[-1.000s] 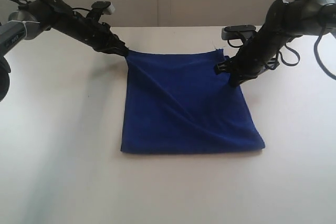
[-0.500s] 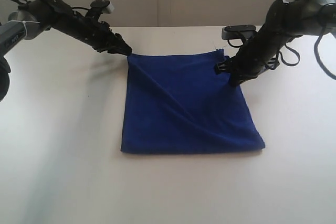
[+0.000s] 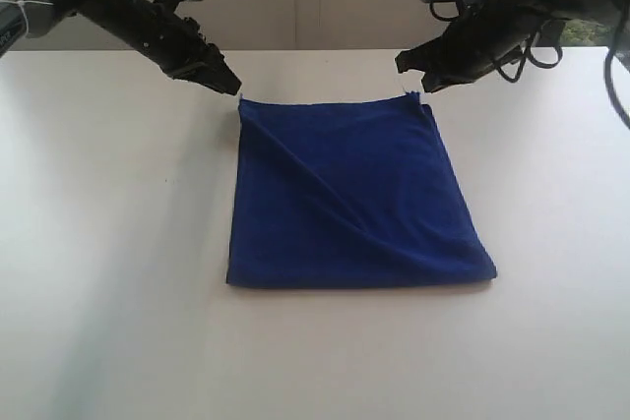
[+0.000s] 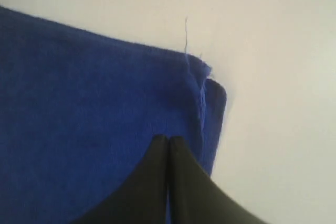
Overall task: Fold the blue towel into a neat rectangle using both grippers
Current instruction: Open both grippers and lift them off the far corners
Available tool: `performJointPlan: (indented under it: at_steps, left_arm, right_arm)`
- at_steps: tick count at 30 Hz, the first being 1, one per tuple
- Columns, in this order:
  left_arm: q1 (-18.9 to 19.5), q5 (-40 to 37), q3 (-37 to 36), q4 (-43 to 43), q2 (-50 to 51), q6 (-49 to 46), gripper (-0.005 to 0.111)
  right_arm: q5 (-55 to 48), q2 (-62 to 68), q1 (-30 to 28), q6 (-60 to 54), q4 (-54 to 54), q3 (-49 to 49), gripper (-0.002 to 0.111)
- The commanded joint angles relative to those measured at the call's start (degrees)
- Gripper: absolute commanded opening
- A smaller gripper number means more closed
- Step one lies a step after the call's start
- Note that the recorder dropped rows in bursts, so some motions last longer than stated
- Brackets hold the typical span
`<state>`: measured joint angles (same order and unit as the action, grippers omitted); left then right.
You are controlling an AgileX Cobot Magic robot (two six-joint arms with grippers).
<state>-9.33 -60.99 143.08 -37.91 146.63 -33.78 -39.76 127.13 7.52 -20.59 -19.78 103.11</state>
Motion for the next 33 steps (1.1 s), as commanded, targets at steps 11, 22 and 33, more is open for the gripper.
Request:
performJointPlan:
  at_steps: [11, 22, 33]
  left_arm:
    - [0.05, -8.97, 0.29, -0.42, -0.35, 3.95, 0.029]
    - [0.05, -8.97, 0.29, 3.84, -0.35, 6.92, 0.029]
    - [-5.30, -8.97, 0.29, 16.55, -1.29, 11.08, 0.029]
  right_arm:
    - [4.21, 12.47, 0.30, 0.06, -2.43, 10.48, 0.000]
    - [3.76, 14.40, 0.30, 1.41, 7.66, 10.58, 0.000]
    - [2.17, 14.40, 0.30, 1.41, 7.66, 10.60, 0.000]
